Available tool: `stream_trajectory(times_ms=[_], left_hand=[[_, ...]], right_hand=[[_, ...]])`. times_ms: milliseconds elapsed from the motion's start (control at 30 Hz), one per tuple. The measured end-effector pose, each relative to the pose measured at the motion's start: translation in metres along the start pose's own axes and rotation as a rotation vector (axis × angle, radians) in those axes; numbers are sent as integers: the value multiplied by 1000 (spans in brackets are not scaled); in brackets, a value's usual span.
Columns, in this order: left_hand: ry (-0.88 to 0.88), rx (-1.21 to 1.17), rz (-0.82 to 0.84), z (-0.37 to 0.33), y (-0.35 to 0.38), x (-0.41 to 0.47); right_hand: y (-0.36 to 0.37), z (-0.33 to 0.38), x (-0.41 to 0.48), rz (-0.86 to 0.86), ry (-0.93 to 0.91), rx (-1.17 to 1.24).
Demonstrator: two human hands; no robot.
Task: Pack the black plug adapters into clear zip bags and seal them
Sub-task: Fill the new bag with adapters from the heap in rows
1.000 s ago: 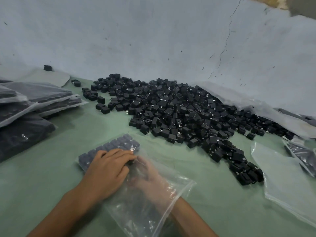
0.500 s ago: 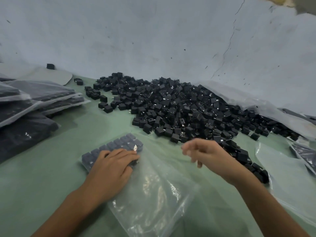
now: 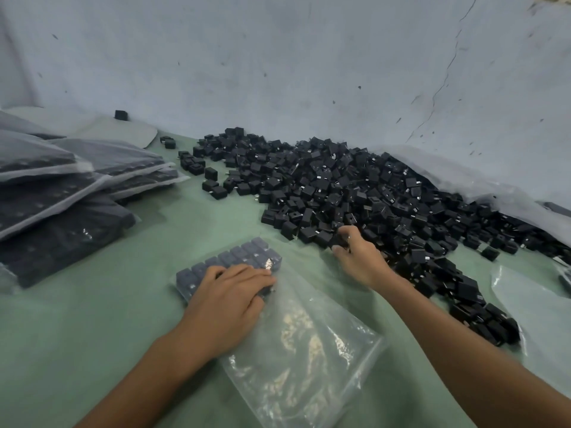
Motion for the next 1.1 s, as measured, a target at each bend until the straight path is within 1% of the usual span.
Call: stream_trajectory(times_ms=[100,167,233,367,433,500,567,600,667,733,867,933,967,1033,1100], left_hand=[[-1,14,-3,1,1,0],[2,22,-10,1,1,0],[-3,31,-6,2,2,0],[-17,35,-12,3,5,2],[-17,34,-12,4,4,2],[-21,28,-14,4,4,1],[-27,15,-9,4,3,2],[-28,10,-5,3,3,2],[-24,16,-1,3,3,3],[-15,32,-1,2,4,2],[1,16,-6,2,4,2],[3,17,-8,2,4,3],[3,17,-8,2,4,4],[3,8,-13,2,4,3],[3,1,-22,1,3,2]], right_hand=[[-18,8,-33,0,-25,407],[-32,-2,-68,-29,-20,661],[-40,-20,-111,-13,4,802],[-34,-56,-183,149,142,872],[-24,-54,-207,320,210,887],[-12,-37,-225,519,199,794],[3,-14,-232,618,152,803],[13,0,-231,629,120,840],[34,25,-220,589,88,929],[53,43,-201,496,96,1052],[71,76,-151,337,92,1435],[79,78,-126,213,215,1535],[83,80,-116,183,237,1534],[86,89,-106,138,188,1483],[87,91,-105,54,104,1295]])
Point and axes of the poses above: each hand's wrist, its own x-axis towards the middle knuckle, its own y-axis out of the palm, z = x × y, the point moved 6 cm from there along x, towards the middle knuckle, and after that the axes turned 2 degrees about z, right-handed, at the moved point
